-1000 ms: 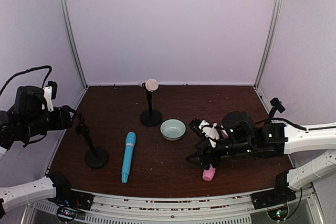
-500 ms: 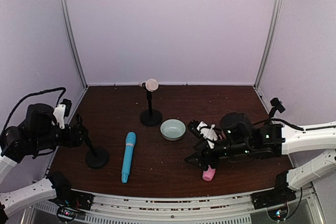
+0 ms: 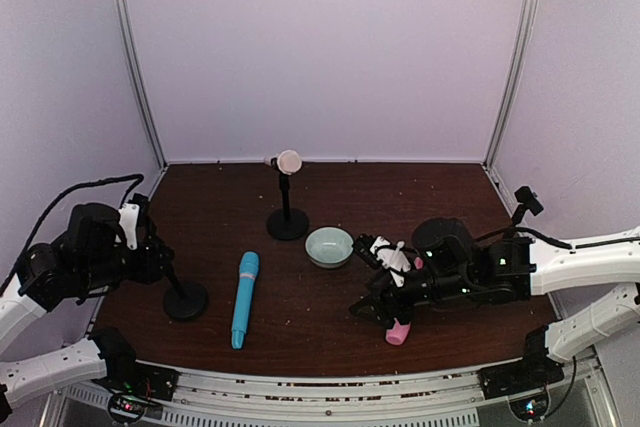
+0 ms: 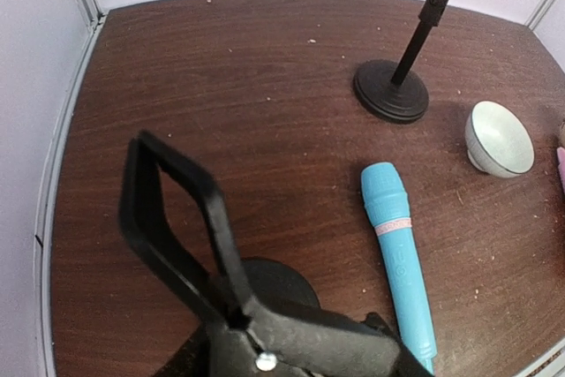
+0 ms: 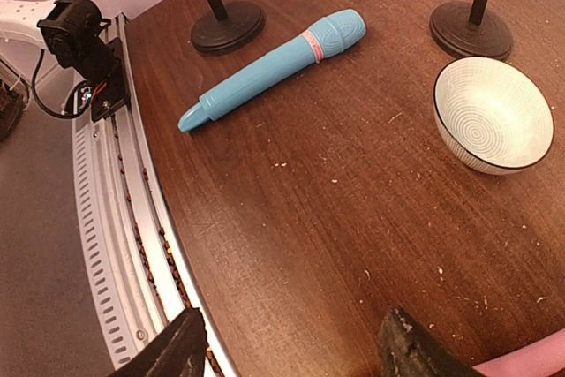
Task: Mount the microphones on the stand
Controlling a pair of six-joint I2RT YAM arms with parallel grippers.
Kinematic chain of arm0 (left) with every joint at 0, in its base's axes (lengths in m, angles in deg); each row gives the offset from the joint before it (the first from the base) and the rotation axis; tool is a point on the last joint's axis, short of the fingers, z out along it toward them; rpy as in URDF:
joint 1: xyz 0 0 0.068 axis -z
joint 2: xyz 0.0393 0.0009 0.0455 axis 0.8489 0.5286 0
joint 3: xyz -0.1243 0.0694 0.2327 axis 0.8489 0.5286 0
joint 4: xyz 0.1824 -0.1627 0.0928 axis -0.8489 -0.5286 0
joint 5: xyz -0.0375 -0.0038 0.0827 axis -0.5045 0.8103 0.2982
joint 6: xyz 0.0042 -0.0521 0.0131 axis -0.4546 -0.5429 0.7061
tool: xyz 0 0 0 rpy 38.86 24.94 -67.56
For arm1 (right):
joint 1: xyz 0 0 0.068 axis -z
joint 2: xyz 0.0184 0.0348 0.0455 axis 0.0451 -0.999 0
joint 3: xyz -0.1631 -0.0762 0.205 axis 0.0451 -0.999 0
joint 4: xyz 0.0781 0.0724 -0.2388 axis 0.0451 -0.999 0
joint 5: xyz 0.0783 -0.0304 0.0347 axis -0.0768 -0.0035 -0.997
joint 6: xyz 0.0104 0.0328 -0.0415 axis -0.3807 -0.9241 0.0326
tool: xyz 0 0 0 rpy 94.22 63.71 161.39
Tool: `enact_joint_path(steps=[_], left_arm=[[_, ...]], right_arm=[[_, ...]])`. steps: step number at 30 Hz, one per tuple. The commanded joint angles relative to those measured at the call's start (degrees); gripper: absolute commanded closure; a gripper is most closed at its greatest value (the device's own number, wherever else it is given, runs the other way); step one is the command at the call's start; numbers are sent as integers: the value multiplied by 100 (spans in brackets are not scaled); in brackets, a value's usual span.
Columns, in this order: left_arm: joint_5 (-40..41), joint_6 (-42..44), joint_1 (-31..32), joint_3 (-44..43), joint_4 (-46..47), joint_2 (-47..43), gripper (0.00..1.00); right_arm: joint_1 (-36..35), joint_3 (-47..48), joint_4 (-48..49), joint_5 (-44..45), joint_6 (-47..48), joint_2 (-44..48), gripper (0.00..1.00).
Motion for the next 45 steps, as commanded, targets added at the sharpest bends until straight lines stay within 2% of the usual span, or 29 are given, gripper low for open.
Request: enact_joint_path(steps=[1, 5, 9, 18, 23, 30, 34, 39, 45], left_arm=[[256, 107, 21, -22, 615, 48, 56], [70, 379, 22, -115, 863, 56, 70], [-19, 703, 20, -447, 939, 136, 77], [-247, 1429, 30, -1331, 1086, 531, 82], [-1056, 1667, 152, -1808, 1463, 900, 85], [-1326, 2178, 1499, -2079, 2450, 1889, 86], [-1500, 2567, 2123, -1977, 3343, 2474, 86], [-1931, 2872, 2224, -1620, 4973, 3194, 86], [-1873, 3190, 2227, -1506, 5937, 4114, 84]], right_arm=[[-1, -76, 92, -7, -67, 80, 32], [1, -105, 109, -16, -91, 89, 33], [0, -107, 116, -21, -93, 98, 33], [2, -127, 139, -25, -94, 80, 33], [0, -97, 100, 3, -40, 80, 33], [114, -103, -34, 119, -18, 331, 33], [270, -199, -190, 161, 20, 649, 33], [539, -558, -286, 128, -125, 1091, 33], [607, -812, -566, 154, -184, 1384, 33]])
